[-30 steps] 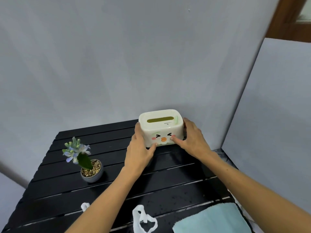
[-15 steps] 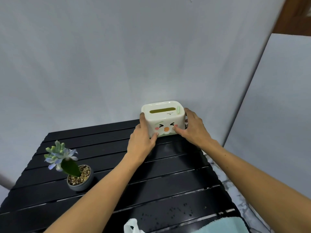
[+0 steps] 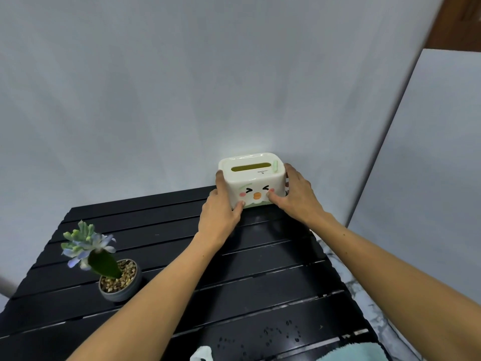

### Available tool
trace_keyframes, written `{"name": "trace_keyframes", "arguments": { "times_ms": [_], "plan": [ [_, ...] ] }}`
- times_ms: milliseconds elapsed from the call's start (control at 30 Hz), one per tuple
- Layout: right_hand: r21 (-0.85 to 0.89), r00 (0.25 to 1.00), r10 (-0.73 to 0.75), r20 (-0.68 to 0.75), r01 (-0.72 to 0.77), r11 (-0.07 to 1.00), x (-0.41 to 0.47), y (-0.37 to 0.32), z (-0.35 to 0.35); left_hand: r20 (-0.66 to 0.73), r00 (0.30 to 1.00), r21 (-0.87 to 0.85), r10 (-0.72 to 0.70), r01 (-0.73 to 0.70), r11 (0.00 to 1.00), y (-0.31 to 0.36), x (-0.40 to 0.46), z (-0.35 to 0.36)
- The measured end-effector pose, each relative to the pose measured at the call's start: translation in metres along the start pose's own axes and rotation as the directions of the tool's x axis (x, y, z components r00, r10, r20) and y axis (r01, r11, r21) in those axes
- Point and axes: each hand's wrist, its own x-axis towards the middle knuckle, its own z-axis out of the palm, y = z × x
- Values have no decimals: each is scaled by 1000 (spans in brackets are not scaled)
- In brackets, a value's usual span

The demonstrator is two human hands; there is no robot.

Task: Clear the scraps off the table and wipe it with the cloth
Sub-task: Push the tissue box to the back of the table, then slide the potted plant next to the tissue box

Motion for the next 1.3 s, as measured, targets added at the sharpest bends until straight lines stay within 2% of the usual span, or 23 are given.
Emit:
{"name": "trace_keyframes", "arguments": {
  "times_ms": [233,400,600,800,1067,1200,1300],
  "plan": [
    [-14,999,39,7,-39,999,-13,-4,-5,26,1000,-8,11,-10,1000,0,-11,-8],
    [-18,999,53,3,-53,998,-40,-12,-13,72,996,36,-58,55,998,2,-34,-25],
    [-126,995,-19,100,32,991,-86,-39,-10,123,991,80,-43,33,996,9,-86,-54],
    [-136,970,-84,229,118,984,-126,-77,7,138,988,89,-73,61,994,3,-151,-88],
    [-79,931,-123,342,160,984,-168,-120,31,-13,988,89,-152,152,984,-23,-216,-147],
    [-66,907,-165,389,206,976,-175,-142,48,-92,970,70,-223,230,971,-46,-222,-166],
    [-72,889,-184,419,234,970,-176,-155,64,-94,956,53,-277,282,958,-62,-214,-174]
  ]
}}
